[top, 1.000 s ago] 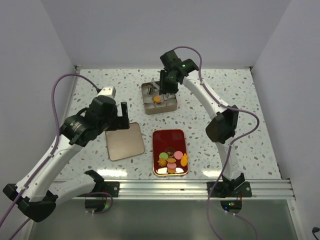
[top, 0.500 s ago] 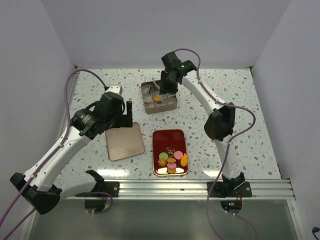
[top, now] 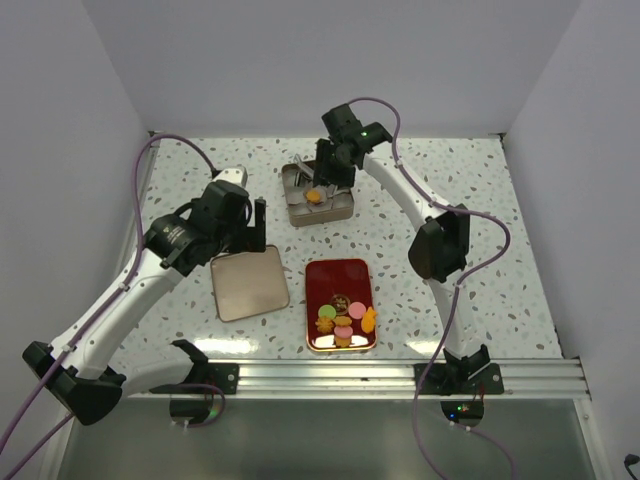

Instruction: Pack the cookies

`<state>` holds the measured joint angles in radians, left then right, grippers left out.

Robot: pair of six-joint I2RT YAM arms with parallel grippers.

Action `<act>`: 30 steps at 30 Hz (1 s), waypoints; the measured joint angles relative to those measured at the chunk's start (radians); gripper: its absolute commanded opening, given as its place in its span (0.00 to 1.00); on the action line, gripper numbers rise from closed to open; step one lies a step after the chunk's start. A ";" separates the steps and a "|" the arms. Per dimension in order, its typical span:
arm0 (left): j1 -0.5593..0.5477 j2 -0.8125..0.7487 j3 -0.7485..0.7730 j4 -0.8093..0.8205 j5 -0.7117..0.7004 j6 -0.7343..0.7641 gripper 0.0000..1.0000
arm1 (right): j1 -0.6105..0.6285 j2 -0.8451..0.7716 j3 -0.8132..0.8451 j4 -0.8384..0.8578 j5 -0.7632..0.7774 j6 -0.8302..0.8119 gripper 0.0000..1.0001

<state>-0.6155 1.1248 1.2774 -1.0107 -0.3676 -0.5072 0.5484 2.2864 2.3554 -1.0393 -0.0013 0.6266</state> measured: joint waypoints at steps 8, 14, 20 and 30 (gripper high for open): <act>0.000 -0.001 0.002 0.000 -0.001 0.002 1.00 | 0.000 0.000 0.000 0.011 0.005 0.012 0.55; 0.000 -0.005 0.002 0.000 0.000 -0.002 1.00 | -0.001 -0.044 -0.062 0.041 0.001 0.022 0.45; 0.000 -0.012 0.002 0.000 0.003 -0.011 1.00 | 0.005 -0.106 -0.130 0.079 -0.026 0.039 0.36; 0.000 -0.064 0.002 -0.002 0.013 -0.049 1.00 | 0.041 -0.112 -0.148 0.111 -0.051 0.054 0.34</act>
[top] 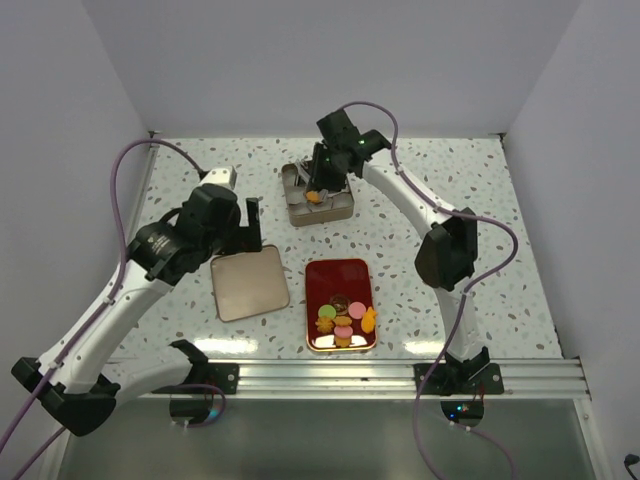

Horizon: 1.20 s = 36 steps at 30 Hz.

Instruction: Pack the cookies

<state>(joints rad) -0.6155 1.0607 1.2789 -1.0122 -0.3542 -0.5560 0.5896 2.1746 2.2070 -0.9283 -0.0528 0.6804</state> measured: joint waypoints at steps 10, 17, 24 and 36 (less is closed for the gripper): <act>0.000 -0.027 0.000 -0.010 0.007 -0.018 1.00 | 0.006 0.000 -0.066 0.008 0.008 0.000 0.34; 0.000 -0.046 -0.001 -0.019 0.010 -0.032 1.00 | 0.005 0.000 -0.070 0.008 0.017 -0.002 0.33; 0.000 -0.046 -0.001 -0.022 0.010 -0.035 1.00 | -0.007 0.000 -0.070 0.003 0.039 -0.010 0.33; 0.000 -0.046 -0.011 -0.022 0.010 -0.035 1.00 | -0.025 -0.001 -0.045 -0.001 0.039 -0.012 0.33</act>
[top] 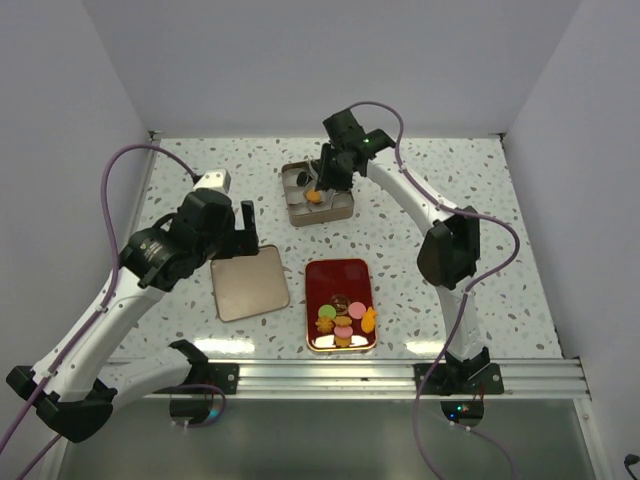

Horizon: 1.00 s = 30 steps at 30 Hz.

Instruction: Pack the cookies

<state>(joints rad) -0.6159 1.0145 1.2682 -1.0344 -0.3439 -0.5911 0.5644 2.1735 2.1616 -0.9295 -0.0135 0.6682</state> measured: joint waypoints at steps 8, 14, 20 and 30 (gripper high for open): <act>0.000 -0.002 -0.003 0.000 0.000 0.000 1.00 | 0.000 -0.012 0.058 -0.004 -0.003 0.000 0.34; 0.000 -0.005 -0.003 0.000 -0.001 0.000 1.00 | 0.000 -0.117 -0.015 -0.019 -0.003 -0.018 0.33; 0.000 -0.005 -0.005 0.001 -0.010 0.005 1.00 | 0.038 -0.432 -0.383 -0.030 0.021 -0.037 0.38; 0.000 0.054 -0.057 0.056 0.014 0.015 1.00 | 0.293 -0.785 -0.787 -0.132 0.011 -0.009 0.52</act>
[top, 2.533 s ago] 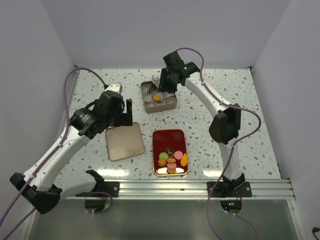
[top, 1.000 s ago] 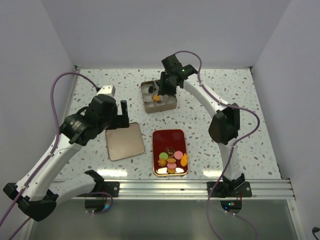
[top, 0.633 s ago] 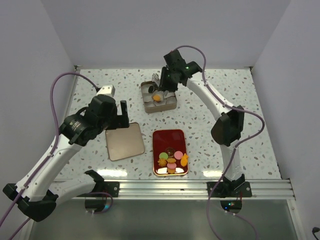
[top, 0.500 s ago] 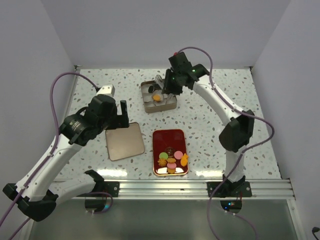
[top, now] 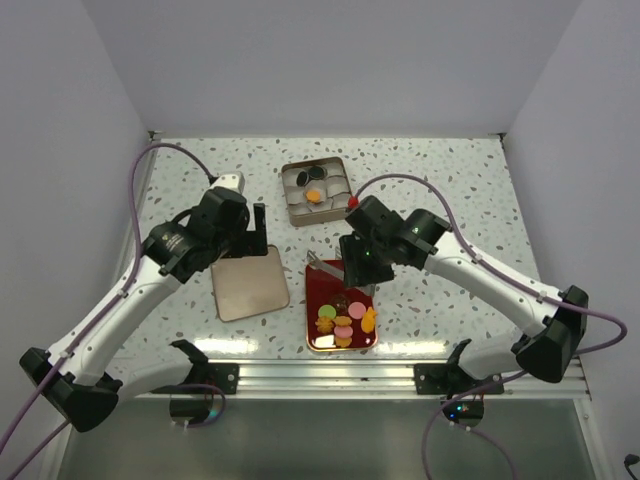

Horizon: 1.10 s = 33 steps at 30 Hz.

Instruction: Pack the cookies

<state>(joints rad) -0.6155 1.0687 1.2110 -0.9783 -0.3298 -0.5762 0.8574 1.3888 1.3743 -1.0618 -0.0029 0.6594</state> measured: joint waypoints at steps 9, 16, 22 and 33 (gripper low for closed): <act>0.000 0.037 -0.017 0.064 0.039 0.013 1.00 | 0.085 -0.079 -0.112 -0.153 -0.015 0.060 0.54; 0.000 0.013 -0.074 0.099 0.050 0.011 1.00 | 0.202 -0.067 -0.060 -0.246 -0.016 0.087 0.53; 0.000 -0.029 -0.114 0.102 0.057 0.010 1.00 | 0.276 -0.029 -0.021 -0.268 -0.015 0.115 0.53; 0.000 -0.081 -0.142 0.100 0.057 0.009 1.00 | 0.336 0.085 0.028 -0.275 -0.014 0.138 0.48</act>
<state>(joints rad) -0.6155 0.9878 1.0695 -0.8783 -0.2729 -0.5674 1.1938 1.4738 1.4025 -1.3373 -0.0170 0.7975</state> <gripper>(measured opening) 0.997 0.502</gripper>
